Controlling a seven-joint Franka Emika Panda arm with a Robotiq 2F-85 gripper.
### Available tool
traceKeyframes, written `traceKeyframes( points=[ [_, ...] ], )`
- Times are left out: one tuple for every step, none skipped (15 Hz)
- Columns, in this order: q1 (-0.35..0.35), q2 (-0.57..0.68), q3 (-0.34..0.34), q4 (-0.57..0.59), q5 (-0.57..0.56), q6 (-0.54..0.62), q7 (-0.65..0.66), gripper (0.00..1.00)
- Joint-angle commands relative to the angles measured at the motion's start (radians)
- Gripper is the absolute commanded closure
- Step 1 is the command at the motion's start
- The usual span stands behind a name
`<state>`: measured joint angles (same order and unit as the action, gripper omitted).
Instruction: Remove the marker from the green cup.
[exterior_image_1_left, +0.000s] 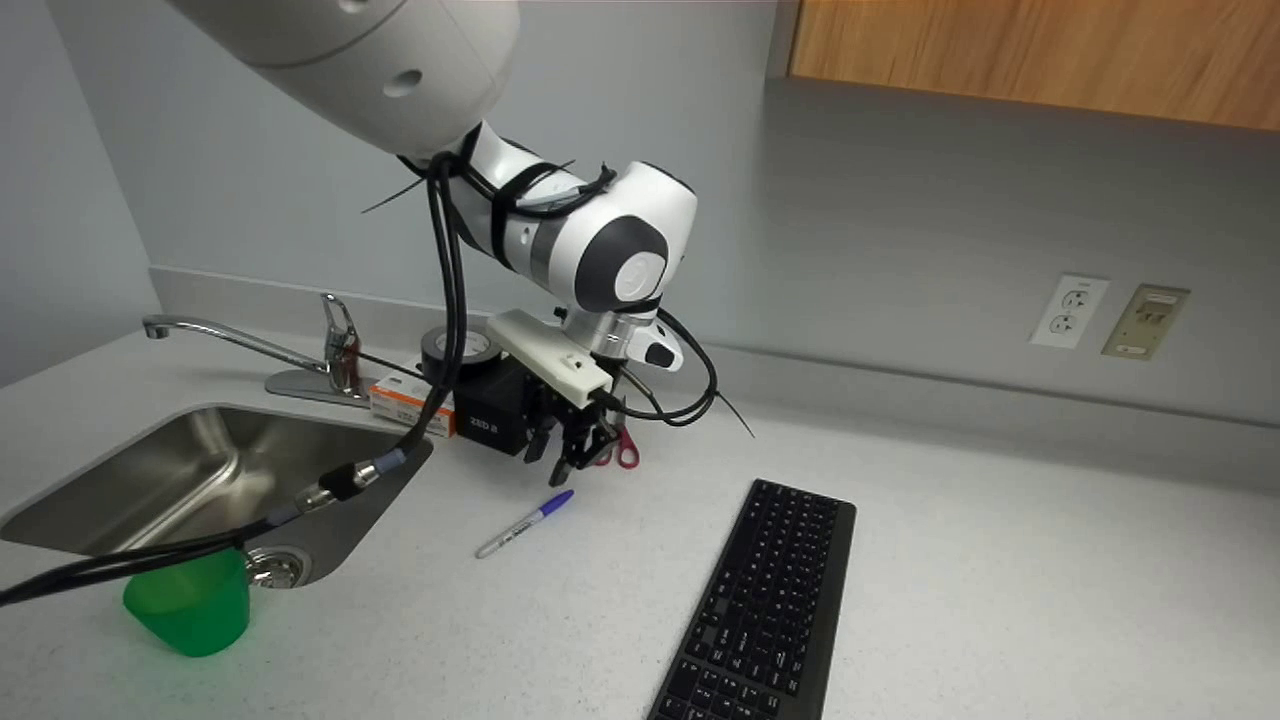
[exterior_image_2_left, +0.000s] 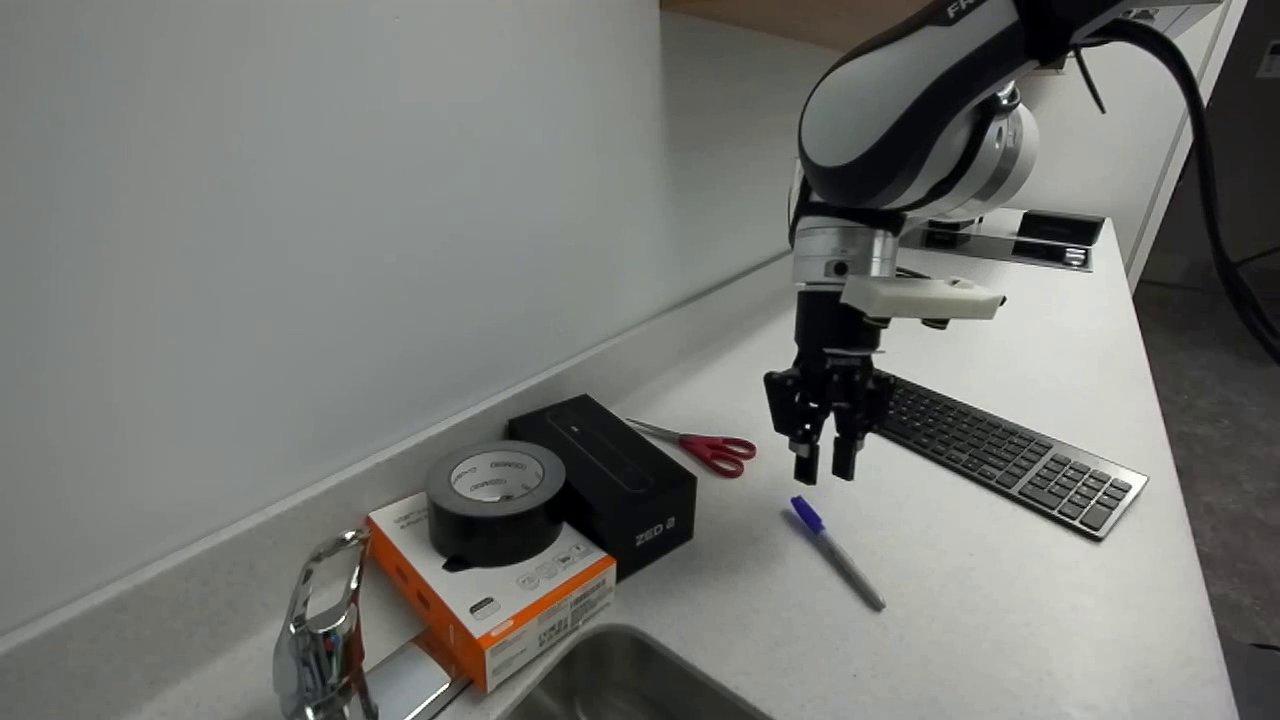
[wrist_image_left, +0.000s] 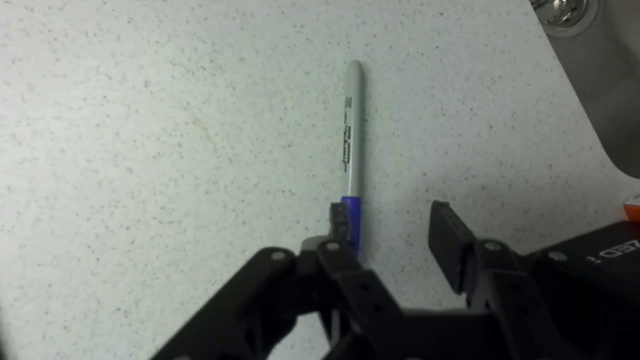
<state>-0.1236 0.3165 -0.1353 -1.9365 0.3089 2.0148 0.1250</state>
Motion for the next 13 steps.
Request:
traceKeyframes(
  points=[
    [0.002, 0.002, 0.018, 0.012, 0.011, 0.037, 0.041, 0.23],
    [0.003, -0.004, 0.022, 0.007, 0.012, 0.043, 0.040, 0.14],
    [0.004, -0.010, 0.027, 0.003, 0.012, 0.047, 0.037, 0.08],
    [0.005, -0.015, 0.031, 0.001, 0.011, 0.048, 0.035, 0.01],
    [0.005, -0.019, 0.035, -0.001, 0.011, 0.049, 0.033, 0.00],
    [0.006, -0.022, 0.039, -0.002, 0.012, 0.046, 0.030, 0.00],
    [0.004, -0.029, 0.045, -0.003, 0.014, 0.026, 0.019, 0.00],
    [0.001, -0.007, 0.040, 0.003, -0.001, 0.039, 0.017, 0.00],
    [0.002, -0.009, 0.043, 0.003, -0.001, 0.038, 0.017, 0.00],
    [0.002, -0.011, 0.046, 0.003, -0.001, 0.038, 0.017, 0.00],
    [0.003, -0.012, 0.047, 0.003, -0.001, 0.038, 0.017, 0.00],
    [0.003, -0.013, 0.047, 0.003, -0.001, 0.038, 0.017, 0.00],
    [0.003, -0.013, 0.047, 0.003, -0.001, 0.038, 0.017, 0.00]
  ],
)
